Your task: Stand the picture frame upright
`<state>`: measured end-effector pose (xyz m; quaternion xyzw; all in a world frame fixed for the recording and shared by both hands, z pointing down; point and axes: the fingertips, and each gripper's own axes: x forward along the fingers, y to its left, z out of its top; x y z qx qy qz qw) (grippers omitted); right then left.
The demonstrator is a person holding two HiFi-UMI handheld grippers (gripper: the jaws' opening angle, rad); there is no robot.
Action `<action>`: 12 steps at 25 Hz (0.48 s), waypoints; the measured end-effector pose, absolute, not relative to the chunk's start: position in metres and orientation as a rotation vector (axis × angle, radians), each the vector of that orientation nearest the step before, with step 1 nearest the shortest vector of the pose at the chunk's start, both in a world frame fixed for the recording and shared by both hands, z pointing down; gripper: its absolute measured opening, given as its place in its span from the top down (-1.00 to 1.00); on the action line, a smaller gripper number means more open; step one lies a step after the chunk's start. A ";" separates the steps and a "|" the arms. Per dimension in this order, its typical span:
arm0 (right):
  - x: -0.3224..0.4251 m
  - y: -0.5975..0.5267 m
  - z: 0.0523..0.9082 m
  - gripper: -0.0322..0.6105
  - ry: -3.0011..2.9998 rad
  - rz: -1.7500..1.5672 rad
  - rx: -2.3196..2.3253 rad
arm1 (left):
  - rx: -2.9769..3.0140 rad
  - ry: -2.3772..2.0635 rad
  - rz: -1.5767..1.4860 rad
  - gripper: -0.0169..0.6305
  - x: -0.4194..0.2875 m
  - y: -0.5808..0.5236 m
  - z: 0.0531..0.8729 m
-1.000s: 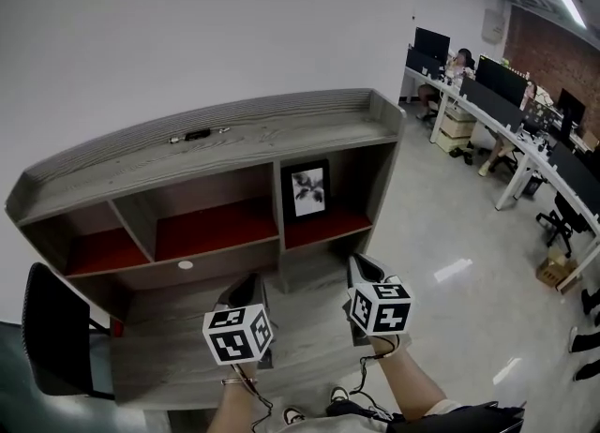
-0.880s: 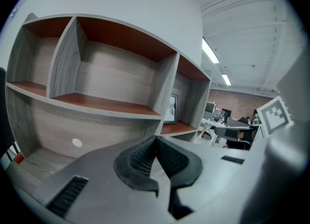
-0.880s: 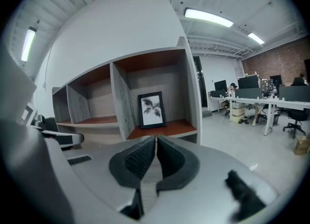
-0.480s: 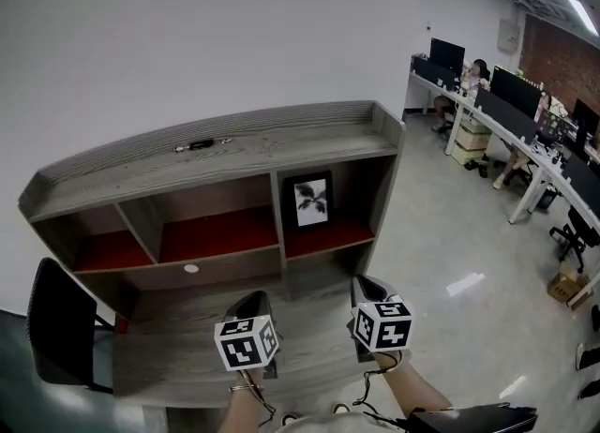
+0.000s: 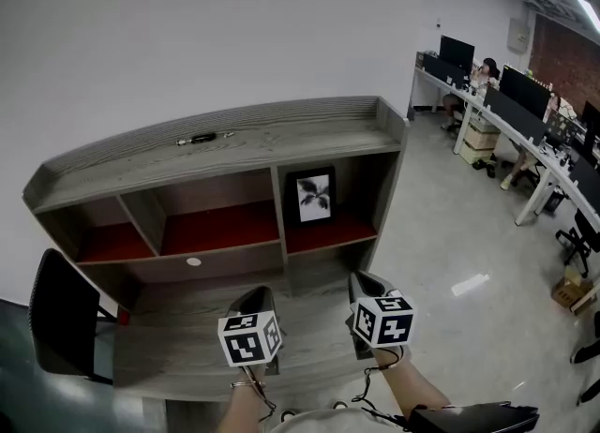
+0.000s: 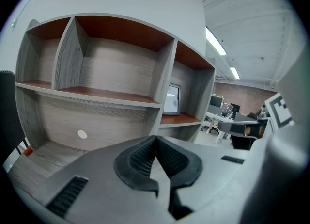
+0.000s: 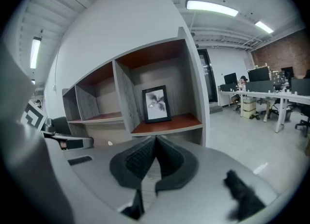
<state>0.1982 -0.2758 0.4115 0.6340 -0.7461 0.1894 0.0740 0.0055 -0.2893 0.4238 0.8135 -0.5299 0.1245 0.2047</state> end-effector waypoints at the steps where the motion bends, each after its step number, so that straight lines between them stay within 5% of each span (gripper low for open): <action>1: 0.197 -0.277 0.410 0.80 -2.244 0.565 1.903 | 2.266 -1.480 0.347 0.91 0.005 -0.290 0.424; 12: 0.200 -0.281 0.411 0.80 -2.248 0.575 1.914 | 2.257 -1.481 0.345 0.91 0.006 -0.295 0.427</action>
